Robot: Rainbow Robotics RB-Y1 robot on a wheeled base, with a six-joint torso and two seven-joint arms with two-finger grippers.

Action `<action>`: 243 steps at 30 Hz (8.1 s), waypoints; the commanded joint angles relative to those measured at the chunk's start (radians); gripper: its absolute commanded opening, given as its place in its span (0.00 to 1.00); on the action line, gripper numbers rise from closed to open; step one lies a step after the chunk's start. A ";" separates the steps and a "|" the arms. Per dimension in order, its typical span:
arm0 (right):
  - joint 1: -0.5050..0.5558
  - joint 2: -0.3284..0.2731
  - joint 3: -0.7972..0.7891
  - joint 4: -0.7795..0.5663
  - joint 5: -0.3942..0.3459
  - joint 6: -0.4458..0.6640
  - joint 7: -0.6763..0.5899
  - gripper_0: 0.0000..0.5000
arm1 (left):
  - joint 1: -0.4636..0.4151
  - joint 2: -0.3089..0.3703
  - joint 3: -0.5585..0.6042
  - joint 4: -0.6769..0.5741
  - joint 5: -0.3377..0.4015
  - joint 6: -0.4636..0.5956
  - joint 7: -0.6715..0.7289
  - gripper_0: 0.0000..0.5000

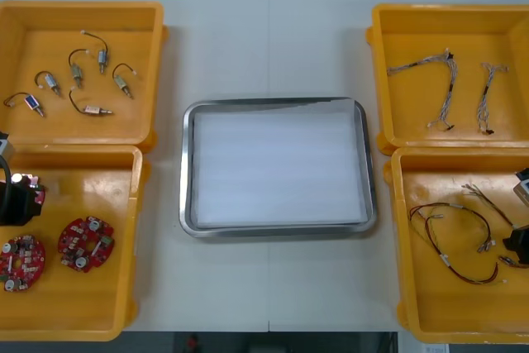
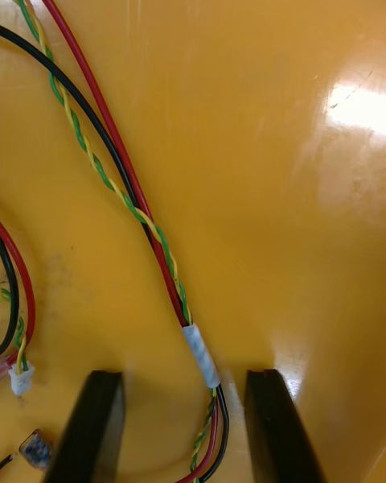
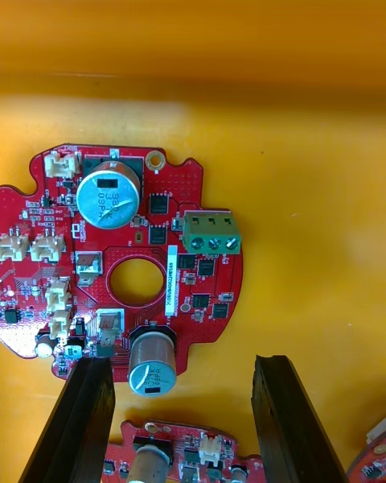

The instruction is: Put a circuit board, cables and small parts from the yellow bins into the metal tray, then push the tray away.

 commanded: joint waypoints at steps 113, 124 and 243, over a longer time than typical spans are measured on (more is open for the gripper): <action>-0.237 -0.144 -0.026 -0.658 -0.133 0.632 -0.350 0.00 | -0.574 0.035 -0.307 -0.327 0.204 0.495 0.480 0.00; -0.237 -0.144 -0.026 -0.658 -0.133 0.632 -0.346 0.00 | -0.795 -0.096 -0.576 -0.323 0.182 0.495 0.707 0.00; -0.847 -0.016 0.771 -0.523 -0.115 0.619 0.012 0.00 | -0.853 0.144 -0.156 0.378 0.070 0.432 0.442 1.00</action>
